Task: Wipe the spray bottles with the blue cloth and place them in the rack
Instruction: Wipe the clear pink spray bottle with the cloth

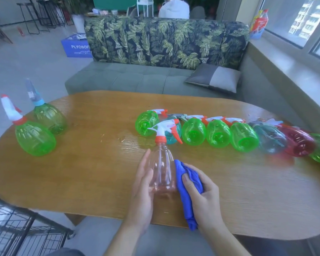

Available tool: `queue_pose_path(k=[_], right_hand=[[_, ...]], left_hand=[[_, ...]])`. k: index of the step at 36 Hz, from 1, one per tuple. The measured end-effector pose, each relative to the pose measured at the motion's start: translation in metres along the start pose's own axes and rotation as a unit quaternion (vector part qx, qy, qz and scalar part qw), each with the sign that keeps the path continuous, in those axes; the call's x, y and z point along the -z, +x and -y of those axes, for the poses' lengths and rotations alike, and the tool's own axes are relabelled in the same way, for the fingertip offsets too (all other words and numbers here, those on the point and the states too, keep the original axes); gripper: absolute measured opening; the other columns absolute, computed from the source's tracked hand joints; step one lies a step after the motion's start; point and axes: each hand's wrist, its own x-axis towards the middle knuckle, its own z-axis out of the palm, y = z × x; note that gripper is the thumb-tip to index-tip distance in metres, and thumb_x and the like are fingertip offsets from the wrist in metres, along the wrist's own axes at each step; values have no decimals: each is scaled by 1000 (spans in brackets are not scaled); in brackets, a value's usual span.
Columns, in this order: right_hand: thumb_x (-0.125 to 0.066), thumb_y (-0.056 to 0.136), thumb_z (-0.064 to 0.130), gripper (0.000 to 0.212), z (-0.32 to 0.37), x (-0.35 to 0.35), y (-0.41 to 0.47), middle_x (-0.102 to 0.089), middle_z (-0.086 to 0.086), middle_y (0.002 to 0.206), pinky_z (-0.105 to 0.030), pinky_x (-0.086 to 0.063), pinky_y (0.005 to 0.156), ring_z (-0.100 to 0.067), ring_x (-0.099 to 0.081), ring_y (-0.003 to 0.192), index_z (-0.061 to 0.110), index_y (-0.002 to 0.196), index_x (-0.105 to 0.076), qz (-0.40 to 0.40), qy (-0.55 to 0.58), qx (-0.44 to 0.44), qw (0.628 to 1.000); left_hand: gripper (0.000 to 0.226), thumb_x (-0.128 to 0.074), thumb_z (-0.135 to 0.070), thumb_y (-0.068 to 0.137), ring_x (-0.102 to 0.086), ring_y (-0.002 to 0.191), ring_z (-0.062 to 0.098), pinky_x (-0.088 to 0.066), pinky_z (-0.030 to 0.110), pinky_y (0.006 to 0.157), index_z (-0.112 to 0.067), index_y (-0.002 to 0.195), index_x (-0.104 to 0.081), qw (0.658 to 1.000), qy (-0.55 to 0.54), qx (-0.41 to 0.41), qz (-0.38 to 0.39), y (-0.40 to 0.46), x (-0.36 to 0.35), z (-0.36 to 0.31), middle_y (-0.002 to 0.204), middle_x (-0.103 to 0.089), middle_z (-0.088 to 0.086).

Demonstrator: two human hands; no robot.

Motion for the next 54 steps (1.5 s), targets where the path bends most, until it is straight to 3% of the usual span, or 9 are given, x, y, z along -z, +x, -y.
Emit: queue_pose_path(k=[5, 12, 16, 27, 31, 36, 43, 50, 54], right_hand=[[-69, 95, 2, 25, 0, -1, -1, -79, 7, 108, -15, -52, 86, -9, -73, 104, 19, 111, -78, -6, -4, 7, 1000], [-75, 93, 4, 31, 13, 6, 6, -76, 10, 106, -20, -51, 92, -12, -71, 105, 27, 113, -78, 39, -140, 96, 985], [-78, 91, 7, 34, 31, 3, 22, -71, 16, 99, -12, -46, 82, -7, -69, 96, 27, 119, -78, 45, -250, 186, 949], [-73, 85, 24, 34, 71, -7, 84, -70, 10, 102, -38, -56, 65, -20, -68, 83, 28, 118, -78, 27, -466, 370, 803], [-76, 86, 25, 31, 73, -6, 91, -68, 10, 97, -37, -54, 64, -21, -66, 80, 31, 117, -78, 3, -476, 346, 809], [-72, 88, 33, 30, 67, -16, 71, -69, 12, 103, -37, -57, 67, -15, -67, 86, 32, 117, -78, 149, -458, 364, 797], [-80, 85, 21, 31, 76, -8, 94, -70, 10, 99, -35, -54, 65, -21, -68, 82, 31, 115, -79, 18, -490, 350, 798], [-79, 83, 25, 35, 71, -18, 77, -69, 14, 101, -28, -51, 67, -13, -65, 85, 34, 116, -78, 140, -482, 352, 790], [-79, 87, 28, 29, 81, -9, 94, -71, 11, 99, -29, -49, 67, -17, -67, 84, 33, 115, -79, 50, -496, 345, 796]], left_hand=[[78, -80, -70, 84, -66, 132, 32, -54, 63, 106, -49, 153, -51, 999, 40, -25, 11, -1, -1, -2, 150, -66, 5], [66, -79, -46, 88, -68, 102, 31, -61, 51, 79, -47, 149, -56, 999, 13, -40, 1, 3, 1, 4, 134, -73, 6], [60, -79, -44, 89, -63, 95, 28, -55, 52, 78, -46, 146, -60, 999, 14, -37, 3, -2, -1, 6, 108, -73, 7], [60, -83, -36, 87, -68, 128, 23, -57, 42, 100, -46, 143, -63, 999, 15, -37, 11, -6, -3, 1, 140, -72, -2], [60, -73, -24, 90, -70, 123, 8, -57, 29, 96, -36, 147, -58, 999, 23, -42, 18, -8, -5, -1, 134, -74, -18], [58, -81, -43, 86, -71, 117, 20, -59, 34, 89, -51, 141, -64, 999, 15, -35, 14, -10, -4, -7, 133, -75, 4], [59, -74, -29, 90, -71, 120, 12, -59, 27, 86, -42, 147, -60, 999, 20, -33, 23, -11, -5, -6, 134, -74, -10], [62, -82, -50, 81, -70, 125, 31, -58, 33, 85, -56, 140, -62, 1000, 20, -19, 12, -11, -3, -9, 139, -71, -2], [63, -82, -43, 86, -69, 127, 16, -57, 33, 96, -48, 144, -61, 999, 28, -31, 22, -11, -3, -8, 138, -72, -13]])
